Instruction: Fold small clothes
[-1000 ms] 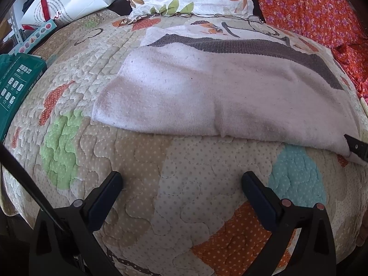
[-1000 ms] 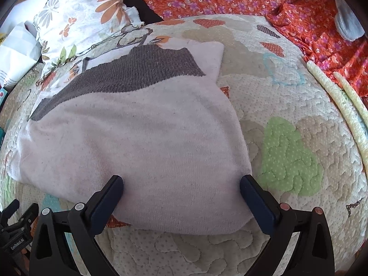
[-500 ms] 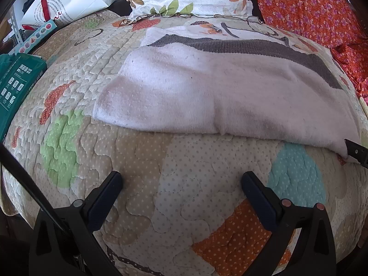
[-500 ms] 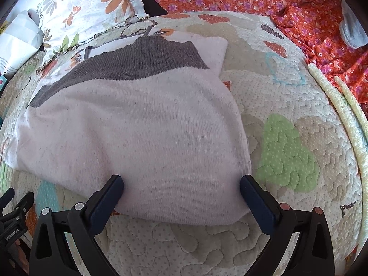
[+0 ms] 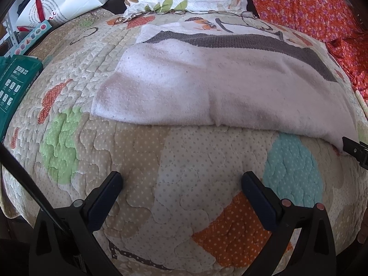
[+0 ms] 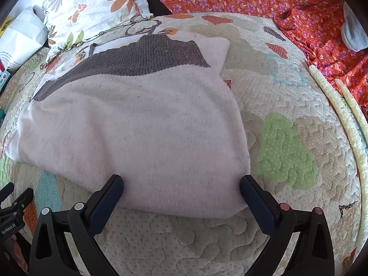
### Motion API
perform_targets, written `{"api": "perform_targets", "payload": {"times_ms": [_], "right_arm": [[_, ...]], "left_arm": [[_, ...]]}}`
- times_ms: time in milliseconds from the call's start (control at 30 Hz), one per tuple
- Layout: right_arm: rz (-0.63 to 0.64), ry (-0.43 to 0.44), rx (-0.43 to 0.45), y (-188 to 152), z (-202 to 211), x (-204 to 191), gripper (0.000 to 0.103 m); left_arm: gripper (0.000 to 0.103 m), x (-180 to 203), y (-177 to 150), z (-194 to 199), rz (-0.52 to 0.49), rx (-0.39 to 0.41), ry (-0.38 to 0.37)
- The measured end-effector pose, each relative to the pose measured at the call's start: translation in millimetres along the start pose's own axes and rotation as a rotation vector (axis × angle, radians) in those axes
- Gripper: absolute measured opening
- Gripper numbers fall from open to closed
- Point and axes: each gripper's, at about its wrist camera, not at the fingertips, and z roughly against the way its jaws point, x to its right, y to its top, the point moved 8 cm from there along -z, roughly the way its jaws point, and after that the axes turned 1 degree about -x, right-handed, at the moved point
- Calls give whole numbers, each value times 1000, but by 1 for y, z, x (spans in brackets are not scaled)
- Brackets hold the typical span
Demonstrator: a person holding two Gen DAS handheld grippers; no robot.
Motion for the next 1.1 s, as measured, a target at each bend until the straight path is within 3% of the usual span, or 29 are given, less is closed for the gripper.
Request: {"api": "perform_targets", "payload": {"times_ms": [33,100,133,167,233,300,400,467,533,567,633,700,867,1000,1100], "right_arm": [[2,1,1,-1,1,0,103],[10,-11,5,-7,5,0,103],[10,-25,4,-10,6,1,103],[-9,-29,-19,-19,5,4,103],[-15,-38,-4,-28,8,4,103],[-4,-62,0,-38,13,3,103],[-20,-64,-2,-49,20,2,103],[-6,-66,2,-53,24,-2,103],[19,-54,15,-53,29,-9,94],[46,-45,29,-52,33,-17,85],[108,-17,57,-51,38,-36,79],[164,34,80,-48,41,-60,78],[317,50,127,-31,31,-128,77],[394,87,149,-14,18,-189,77],[483,57,198,-6,12,-234,78]], "left_arm": [[102,1,-1,1,-12,-10,-11],[89,4,-2,6,-41,-25,-54],[71,6,0,12,-53,-18,-84],[47,7,3,18,-56,-7,-111],[32,5,13,30,-29,4,-215],[32,-10,31,43,45,33,-266],[39,-36,65,56,61,92,-198],[62,-51,88,60,64,118,-156],[67,-64,111,56,55,132,-136],[67,-69,118,52,50,132,-125],[67,-80,135,37,48,118,-110],[67,-92,146,11,85,75,-139],[67,-102,157,-39,217,-32,-243],[67,-92,169,-60,207,-66,-282],[67,-86,180,-74,178,-85,-311]]}}
